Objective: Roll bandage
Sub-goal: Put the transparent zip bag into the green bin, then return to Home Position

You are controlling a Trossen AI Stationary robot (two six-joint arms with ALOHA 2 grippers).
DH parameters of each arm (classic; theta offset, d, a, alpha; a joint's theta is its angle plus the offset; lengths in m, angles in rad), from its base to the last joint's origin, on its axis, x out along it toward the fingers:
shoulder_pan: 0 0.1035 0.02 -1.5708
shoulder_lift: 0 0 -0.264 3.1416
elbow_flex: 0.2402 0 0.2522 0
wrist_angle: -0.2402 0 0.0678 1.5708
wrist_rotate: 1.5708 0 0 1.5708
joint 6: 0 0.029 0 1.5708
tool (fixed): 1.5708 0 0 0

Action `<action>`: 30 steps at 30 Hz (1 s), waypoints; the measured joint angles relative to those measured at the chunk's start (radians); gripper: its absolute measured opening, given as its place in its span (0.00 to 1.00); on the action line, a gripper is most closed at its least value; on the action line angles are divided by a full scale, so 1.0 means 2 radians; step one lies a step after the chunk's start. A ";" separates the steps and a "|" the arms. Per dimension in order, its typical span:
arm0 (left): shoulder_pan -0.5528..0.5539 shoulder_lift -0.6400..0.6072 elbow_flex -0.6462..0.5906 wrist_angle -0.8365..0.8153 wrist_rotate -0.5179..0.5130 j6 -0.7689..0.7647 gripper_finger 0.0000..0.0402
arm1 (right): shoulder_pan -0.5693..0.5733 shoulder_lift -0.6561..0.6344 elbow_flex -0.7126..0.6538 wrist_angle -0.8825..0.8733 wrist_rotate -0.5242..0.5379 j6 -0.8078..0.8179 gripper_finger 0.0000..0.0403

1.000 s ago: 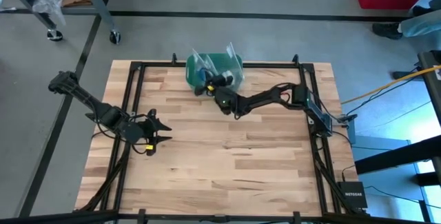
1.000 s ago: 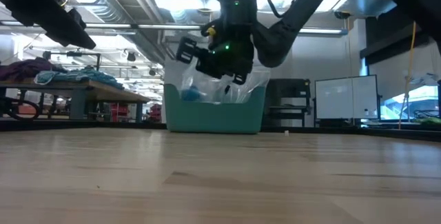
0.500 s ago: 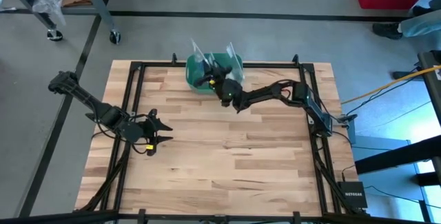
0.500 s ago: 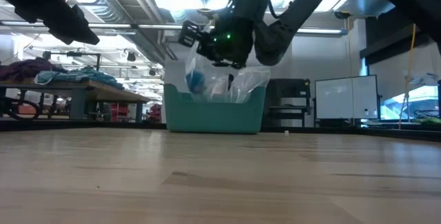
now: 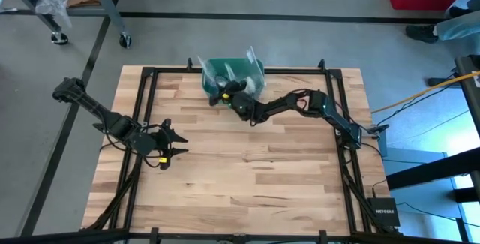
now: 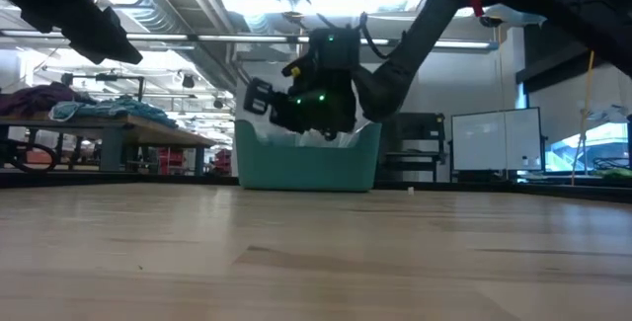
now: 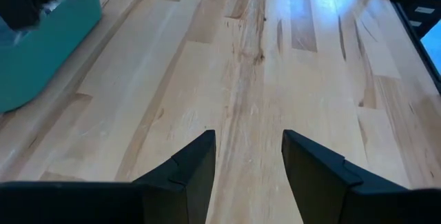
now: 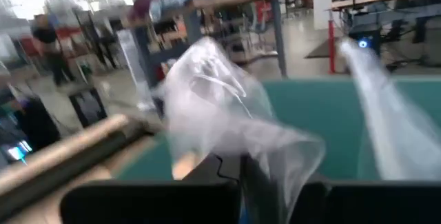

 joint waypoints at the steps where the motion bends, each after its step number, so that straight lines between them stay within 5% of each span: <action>1: 0.000 0.000 0.000 0.000 0.000 0.000 0.40 | 0.003 0.001 0.000 -0.009 0.007 -0.006 0.03; 9: 0.000 0.000 0.000 0.000 0.001 -0.003 0.40 | 0.030 -0.006 0.000 -0.036 0.160 -0.037 0.01; 14: 0.000 0.000 0.000 0.000 0.001 -0.006 0.40 | 0.032 -0.007 0.000 -0.040 0.167 -0.036 0.06; 23: 0.000 0.000 0.000 0.000 0.001 -0.013 0.40 | 0.040 -0.020 0.000 -0.040 0.146 -0.014 0.39; 30: 0.000 0.000 0.000 -0.003 0.007 -0.022 0.40 | 0.074 -0.077 0.000 -0.040 0.147 -0.121 0.59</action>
